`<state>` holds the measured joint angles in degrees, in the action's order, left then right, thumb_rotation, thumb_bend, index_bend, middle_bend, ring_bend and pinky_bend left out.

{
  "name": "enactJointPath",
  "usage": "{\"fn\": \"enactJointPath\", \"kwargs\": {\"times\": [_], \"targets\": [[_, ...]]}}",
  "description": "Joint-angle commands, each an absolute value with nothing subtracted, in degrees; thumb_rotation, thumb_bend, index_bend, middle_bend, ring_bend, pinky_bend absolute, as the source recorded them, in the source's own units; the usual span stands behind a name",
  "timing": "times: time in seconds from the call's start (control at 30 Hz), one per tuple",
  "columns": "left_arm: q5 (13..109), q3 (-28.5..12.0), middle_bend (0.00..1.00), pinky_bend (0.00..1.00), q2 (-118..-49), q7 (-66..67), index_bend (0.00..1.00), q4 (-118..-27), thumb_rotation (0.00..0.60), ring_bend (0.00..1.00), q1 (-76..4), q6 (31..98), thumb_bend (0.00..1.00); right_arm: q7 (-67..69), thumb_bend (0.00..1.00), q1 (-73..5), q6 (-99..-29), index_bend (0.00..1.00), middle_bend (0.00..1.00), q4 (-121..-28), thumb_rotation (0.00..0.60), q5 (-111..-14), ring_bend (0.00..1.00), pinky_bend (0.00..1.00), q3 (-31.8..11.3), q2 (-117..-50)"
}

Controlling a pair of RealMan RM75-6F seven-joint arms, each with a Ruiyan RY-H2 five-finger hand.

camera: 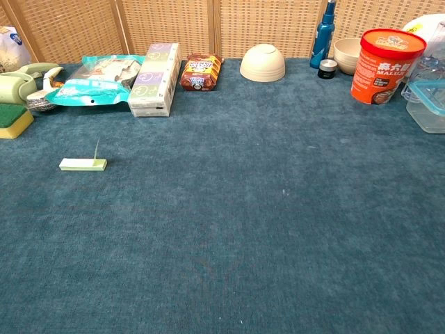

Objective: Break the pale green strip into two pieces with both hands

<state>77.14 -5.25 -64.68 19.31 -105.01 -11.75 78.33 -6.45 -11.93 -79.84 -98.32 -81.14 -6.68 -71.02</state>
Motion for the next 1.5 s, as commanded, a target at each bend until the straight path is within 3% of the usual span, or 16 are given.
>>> {"fn": "enactJointPath", "kwargs": {"times": [0.03, 0.17, 0.4, 0.53, 0.83, 1.5], "targets": [[74.8, -7.5, 0.35, 0.38, -64.1, 20.6, 0.29, -104.6, 0.600, 0.29, -14.9, 75.0, 0.11, -6.3, 0.35, -12.0, -79.6, 0.00, 0.07, -98.0, 0.600, -80.9, 0.02, 0.09, -6.8, -71.0], [72.4, -9.3, 0.52, 0.48, -64.4, 22.4, 0.29, -103.5, 0.600, 0.43, -18.4, 70.9, 0.11, -6.0, 0.35, -12.4, -79.0, 0.00, 0.07, -97.6, 0.600, -80.6, 0.02, 0.09, -7.0, -71.1], [68.9, -10.8, 0.94, 0.94, -65.5, 24.8, 0.29, -101.0, 0.600, 0.87, -24.2, 64.0, 0.12, -5.4, 0.35, -13.0, -78.1, 0.00, 0.07, -96.7, 0.600, -80.2, 0.02, 0.09, -7.4, -71.8], [66.3, -10.8, 1.00, 1.00, -66.6, 26.1, 0.31, -99.6, 0.600, 0.99, -26.3, 61.4, 0.15, -5.5, 0.35, -13.1, -78.0, 0.00, 0.07, -96.5, 0.600, -80.1, 0.02, 0.09, -7.4, -72.0], [60.3, -9.7, 1.00, 1.00, -69.4, 27.9, 0.42, -96.6, 0.600, 1.00, -29.5, 57.2, 0.18, -5.9, 0.34, -13.4, -77.8, 0.00, 0.07, -96.7, 0.600, -79.7, 0.02, 0.09, -7.6, -72.2], [52.4, -7.3, 1.00, 1.00, -77.9, 30.7, 0.46, -89.6, 0.600, 1.00, -34.4, 54.4, 0.22, -5.9, 0.35, -13.2, -77.9, 0.00, 0.07, -96.6, 0.600, -79.1, 0.02, 0.09, -7.5, -72.3]]}}
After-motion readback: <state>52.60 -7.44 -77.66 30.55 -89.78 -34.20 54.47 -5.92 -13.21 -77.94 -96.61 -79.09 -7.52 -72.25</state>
